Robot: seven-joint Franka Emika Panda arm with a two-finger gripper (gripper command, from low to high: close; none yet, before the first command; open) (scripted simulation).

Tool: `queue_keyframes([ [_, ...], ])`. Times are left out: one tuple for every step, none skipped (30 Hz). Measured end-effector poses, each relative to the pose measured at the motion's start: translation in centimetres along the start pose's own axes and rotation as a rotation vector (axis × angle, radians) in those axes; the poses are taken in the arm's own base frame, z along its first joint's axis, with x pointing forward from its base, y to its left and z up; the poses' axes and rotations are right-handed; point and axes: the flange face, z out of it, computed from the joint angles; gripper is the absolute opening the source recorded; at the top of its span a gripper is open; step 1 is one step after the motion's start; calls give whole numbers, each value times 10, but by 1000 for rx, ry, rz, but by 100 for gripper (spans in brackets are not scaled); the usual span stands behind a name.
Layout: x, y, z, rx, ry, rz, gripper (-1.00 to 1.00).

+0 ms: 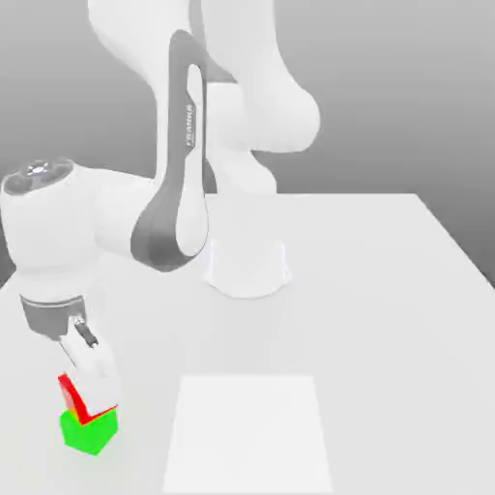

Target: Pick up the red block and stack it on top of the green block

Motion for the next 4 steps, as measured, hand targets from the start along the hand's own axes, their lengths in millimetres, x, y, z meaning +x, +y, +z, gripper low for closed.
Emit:
queue_keyframes([
  [0, 0, 0, 0, 0, 0, 100],
  [0, 0, 5, 0, 0, 0, 100],
  [0, 0, 2, -1, 0, 0, 100],
  [0, 0, -7, -1, 0, 0, 100],
])
